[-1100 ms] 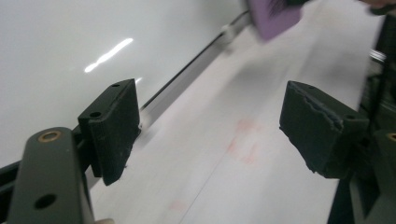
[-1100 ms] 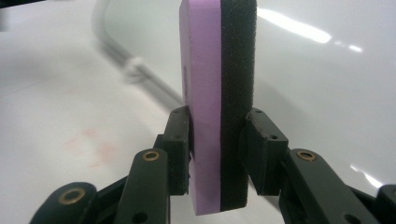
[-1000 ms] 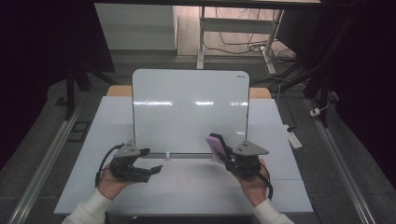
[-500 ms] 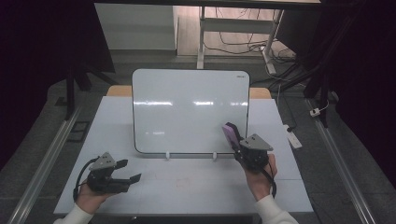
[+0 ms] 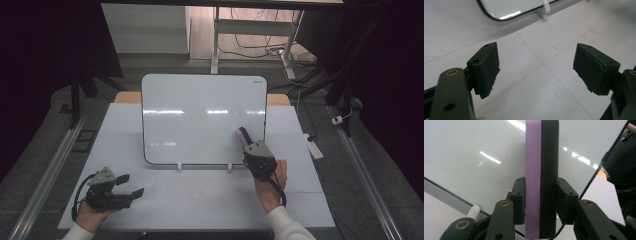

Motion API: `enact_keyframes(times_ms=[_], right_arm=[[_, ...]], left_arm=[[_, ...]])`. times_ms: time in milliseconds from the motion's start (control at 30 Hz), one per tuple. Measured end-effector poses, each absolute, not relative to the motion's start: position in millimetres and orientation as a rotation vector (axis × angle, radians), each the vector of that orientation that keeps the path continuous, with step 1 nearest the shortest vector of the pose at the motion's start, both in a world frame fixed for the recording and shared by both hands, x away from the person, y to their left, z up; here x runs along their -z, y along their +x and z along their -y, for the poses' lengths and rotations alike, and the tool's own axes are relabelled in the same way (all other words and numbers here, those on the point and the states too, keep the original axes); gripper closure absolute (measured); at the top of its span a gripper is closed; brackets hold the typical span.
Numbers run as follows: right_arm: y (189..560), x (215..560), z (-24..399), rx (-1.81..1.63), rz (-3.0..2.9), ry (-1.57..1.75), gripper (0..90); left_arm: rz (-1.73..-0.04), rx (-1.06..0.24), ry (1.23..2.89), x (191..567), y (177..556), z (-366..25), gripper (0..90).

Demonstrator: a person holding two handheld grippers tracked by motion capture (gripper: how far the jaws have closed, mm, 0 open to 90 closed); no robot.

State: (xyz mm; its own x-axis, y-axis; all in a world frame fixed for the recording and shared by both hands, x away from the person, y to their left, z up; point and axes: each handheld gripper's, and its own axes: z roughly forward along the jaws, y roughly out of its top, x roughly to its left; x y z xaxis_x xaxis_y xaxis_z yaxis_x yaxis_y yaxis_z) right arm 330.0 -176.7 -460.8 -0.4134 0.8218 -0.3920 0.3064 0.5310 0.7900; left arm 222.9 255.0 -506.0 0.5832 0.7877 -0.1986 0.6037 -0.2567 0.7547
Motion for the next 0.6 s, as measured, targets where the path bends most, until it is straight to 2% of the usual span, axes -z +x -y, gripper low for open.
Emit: enact_keyframes(times_ms=[233,300,600], right_arm=[[329,462,179,-0.833,-1.971,0.896,61.5],[328,462,181,-0.87,-1.989,0.9,56.3],[322,460,196,-0.989,-2.032,0.916,45.4]], left_arm=[[-1.1,-0.271,1.981,508,223,-254,21.8],[-1.102,-0.27,1.98,508,223,-254,21.7],[-1.11,-0.273,1.97,508,223,-257,21.8]])
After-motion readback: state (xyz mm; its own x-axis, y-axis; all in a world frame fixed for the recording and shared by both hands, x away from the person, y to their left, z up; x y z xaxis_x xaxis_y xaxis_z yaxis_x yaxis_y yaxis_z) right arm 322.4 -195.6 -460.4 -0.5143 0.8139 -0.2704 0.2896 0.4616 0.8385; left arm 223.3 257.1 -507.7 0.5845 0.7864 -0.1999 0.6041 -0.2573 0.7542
